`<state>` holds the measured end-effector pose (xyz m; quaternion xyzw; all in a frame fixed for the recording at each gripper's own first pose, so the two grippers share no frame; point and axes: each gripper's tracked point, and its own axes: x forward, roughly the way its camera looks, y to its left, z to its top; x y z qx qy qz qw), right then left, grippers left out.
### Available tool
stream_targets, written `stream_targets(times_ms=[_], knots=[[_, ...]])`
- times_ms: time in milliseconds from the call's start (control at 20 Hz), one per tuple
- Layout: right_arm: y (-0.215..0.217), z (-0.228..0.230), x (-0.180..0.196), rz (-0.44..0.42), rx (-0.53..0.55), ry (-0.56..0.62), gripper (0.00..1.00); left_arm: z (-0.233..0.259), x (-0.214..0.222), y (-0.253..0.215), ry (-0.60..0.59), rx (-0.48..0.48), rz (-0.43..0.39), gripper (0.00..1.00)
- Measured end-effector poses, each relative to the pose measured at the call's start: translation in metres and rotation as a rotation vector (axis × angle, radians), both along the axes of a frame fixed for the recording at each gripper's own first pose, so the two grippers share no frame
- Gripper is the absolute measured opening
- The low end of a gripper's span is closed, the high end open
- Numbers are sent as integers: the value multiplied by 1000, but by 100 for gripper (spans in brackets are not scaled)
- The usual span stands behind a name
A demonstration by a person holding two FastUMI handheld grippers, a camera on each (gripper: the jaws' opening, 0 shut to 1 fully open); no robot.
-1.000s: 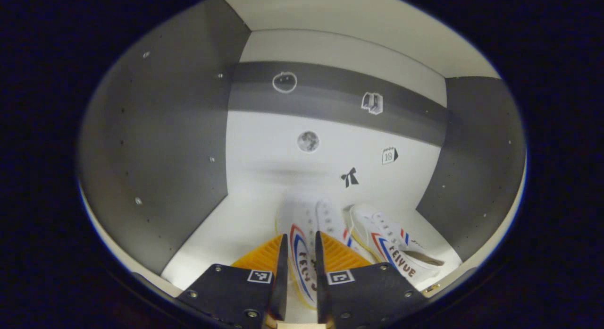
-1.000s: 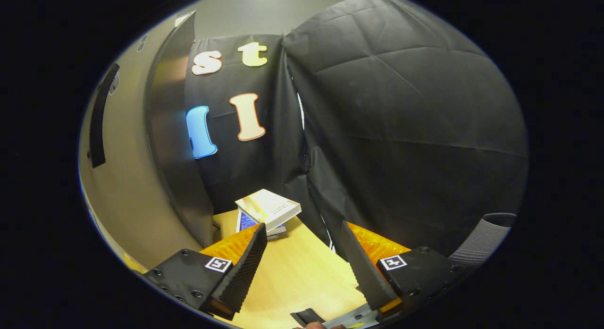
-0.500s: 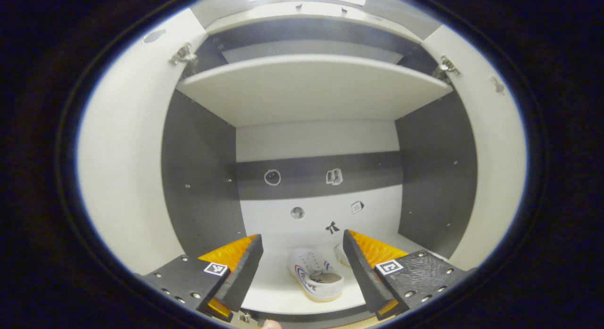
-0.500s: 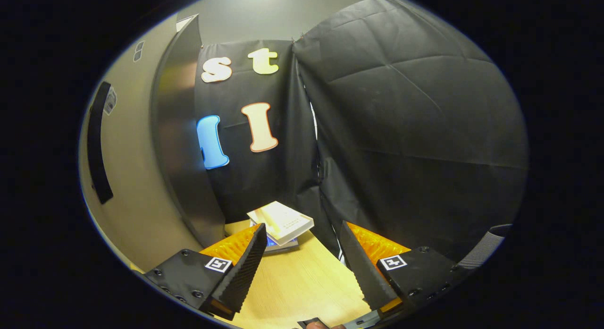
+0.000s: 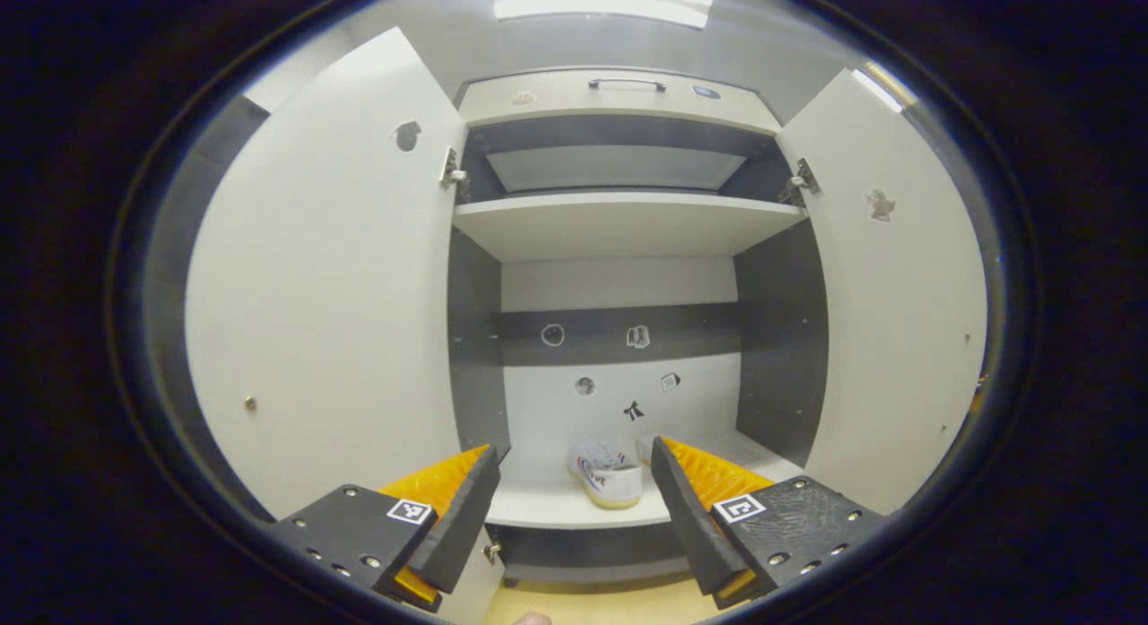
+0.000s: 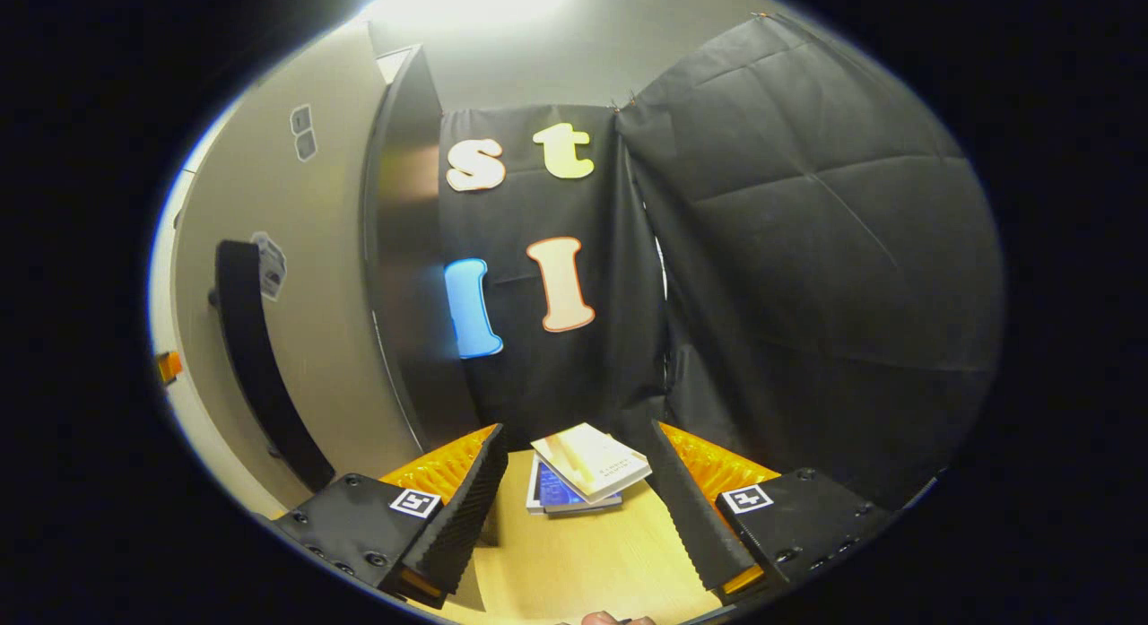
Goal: Grab one shoe with the right hand and put it into the shoe cabinet, grab the other shoe with the left hand and put it into the shoe cabinet; then close the right door with the right hand and the left door with the left hand.
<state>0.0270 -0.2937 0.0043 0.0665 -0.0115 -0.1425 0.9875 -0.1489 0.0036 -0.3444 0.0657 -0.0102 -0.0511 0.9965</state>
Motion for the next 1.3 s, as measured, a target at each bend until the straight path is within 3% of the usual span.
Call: stream_targets(times_ms=[200, 300, 450, 500, 600, 750, 800, 850, 900, 950, 1000, 1050, 1100, 1150, 1200, 1300], knots=[[31, 38, 1, 101, -49, -62, 98, -34, -43, 32, -13, 25, 118, 96], [40, 52, 3, 134, -77, -76, 98, -50, -57, 38, 12, -7, 138, 97], [56, 59, 10, 171, -104, -69, 97, -64, -69, 37, 13, -58, 120, 97], [62, 62, 10, 179, -111, -76, 92, -72, -71, 37, 14, -20, 109, 97], [59, 63, 10, 154, -126, -74, 96, -94, -74, 48, 48, 36, 136, 96], [72, 57, 13, 174, -90, -44, 96, -109, -79, 44, 93, -47, 113, 97], [76, 58, 9, 188, -92, -40, 87, -109, -81, 44, 94, -73, 109, 97], [83, 60, 10, 202, -110, -46, 94, -107, -81, 45, 90, -82, 103, 97], [90, 63, 12, 206, -128, -45, 84, -107, -82, 48, 88, -76, 101, 96], [100, 62, 12, 216, -142, -35, 92, -107, -81, 54, 95, -66, 109, 97], [110, 62, 12, 227, -153, -30, 84, -108, -80, 59, 104, -63, 113, 97], [119, 62, 14, 236, -159, -25, 84, -108, -80, 63, 110, -71, 112, 97], [129, 62, 15, 240, -152, -21, 92, -109, -81, 68, 114, -81, 110, 97], [139, 61, 15, 242, -143, -22, 84, -110, -82, 74, 123, -91, 114, 97], [148, 59, 17, 245, -133, -19, 92, -113, -83, 81, 135, -100, 119, 97], [166, 57, 21, 257, -103, -8, 92, -117, -88, 93, 164, -124, 131, 97]])
